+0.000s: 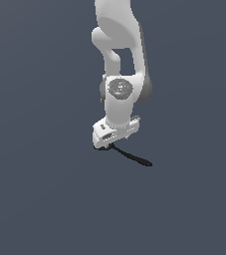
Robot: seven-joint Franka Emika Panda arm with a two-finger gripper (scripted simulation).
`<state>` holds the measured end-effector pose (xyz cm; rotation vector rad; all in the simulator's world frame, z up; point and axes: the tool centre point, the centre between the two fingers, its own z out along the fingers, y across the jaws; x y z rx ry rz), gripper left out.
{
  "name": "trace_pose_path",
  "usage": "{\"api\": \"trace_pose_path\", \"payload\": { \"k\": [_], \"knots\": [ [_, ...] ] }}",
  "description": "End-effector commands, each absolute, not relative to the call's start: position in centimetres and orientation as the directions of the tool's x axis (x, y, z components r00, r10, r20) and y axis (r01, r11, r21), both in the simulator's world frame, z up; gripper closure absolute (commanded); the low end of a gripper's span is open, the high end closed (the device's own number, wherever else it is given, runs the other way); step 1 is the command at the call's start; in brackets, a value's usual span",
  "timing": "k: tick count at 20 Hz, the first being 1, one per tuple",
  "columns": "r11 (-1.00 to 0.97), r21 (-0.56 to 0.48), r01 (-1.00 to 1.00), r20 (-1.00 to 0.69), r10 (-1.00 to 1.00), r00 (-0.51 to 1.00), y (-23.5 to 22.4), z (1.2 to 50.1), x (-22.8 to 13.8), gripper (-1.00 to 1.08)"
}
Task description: Pick up the object and move it to a goal position.
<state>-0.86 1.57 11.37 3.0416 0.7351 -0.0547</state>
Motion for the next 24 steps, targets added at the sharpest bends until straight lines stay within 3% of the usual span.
{"api": "trace_pose_path", "payload": {
  "k": [1, 13, 24],
  "knots": [
    [-0.850, 0.002, 0.527, -0.034, 0.527, 0.849, 1.9, 10.8, -0.9, -0.92],
    [-0.597, -0.002, 0.803, -0.017, 0.803, 0.596, 3.9, 8.2, -1.1, -0.92],
    [-0.419, -0.001, 0.908, -0.002, 0.908, 0.419, 5.1, 6.9, -1.3, -0.92]
  ]
}}
